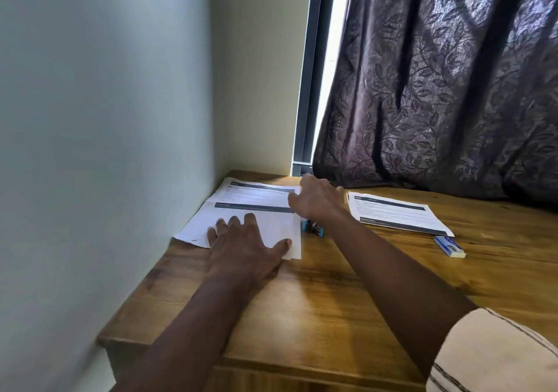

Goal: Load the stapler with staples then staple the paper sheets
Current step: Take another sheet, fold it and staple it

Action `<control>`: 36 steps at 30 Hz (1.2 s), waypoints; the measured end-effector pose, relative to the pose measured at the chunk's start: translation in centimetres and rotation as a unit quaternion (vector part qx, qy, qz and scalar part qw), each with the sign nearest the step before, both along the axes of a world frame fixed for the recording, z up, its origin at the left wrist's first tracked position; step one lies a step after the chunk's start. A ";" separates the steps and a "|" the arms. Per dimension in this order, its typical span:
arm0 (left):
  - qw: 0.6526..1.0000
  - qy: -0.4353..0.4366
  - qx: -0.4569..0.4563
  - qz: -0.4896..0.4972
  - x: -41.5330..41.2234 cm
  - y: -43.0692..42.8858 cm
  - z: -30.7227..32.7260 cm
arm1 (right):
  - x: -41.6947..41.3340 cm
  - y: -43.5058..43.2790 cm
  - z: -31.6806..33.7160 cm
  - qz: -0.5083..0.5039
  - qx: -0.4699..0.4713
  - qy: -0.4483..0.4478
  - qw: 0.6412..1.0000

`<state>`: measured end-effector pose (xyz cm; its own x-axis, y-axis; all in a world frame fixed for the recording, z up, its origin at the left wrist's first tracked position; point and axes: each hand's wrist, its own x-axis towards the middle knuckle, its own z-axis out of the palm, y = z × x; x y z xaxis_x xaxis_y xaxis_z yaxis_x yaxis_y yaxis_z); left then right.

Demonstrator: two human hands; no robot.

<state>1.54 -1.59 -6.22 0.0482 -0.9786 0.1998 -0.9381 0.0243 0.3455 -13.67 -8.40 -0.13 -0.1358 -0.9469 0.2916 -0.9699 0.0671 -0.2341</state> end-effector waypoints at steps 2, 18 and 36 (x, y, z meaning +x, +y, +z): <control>1.000 0.016 0.000 -0.001 0.0 0.0 0.0 | -0.1 -0.1 0.3 -0.023 0.005 -0.006 1.000; 0.999 0.041 -0.014 -0.015 0.2 -0.1 0.2 | 0.2 -1.4 -0.3 -0.019 -0.004 -0.281 0.959; 0.845 0.460 -0.258 -0.086 0.0 3.9 3.5 | -6.8 9.4 7.0 0.217 -0.254 -0.350 0.875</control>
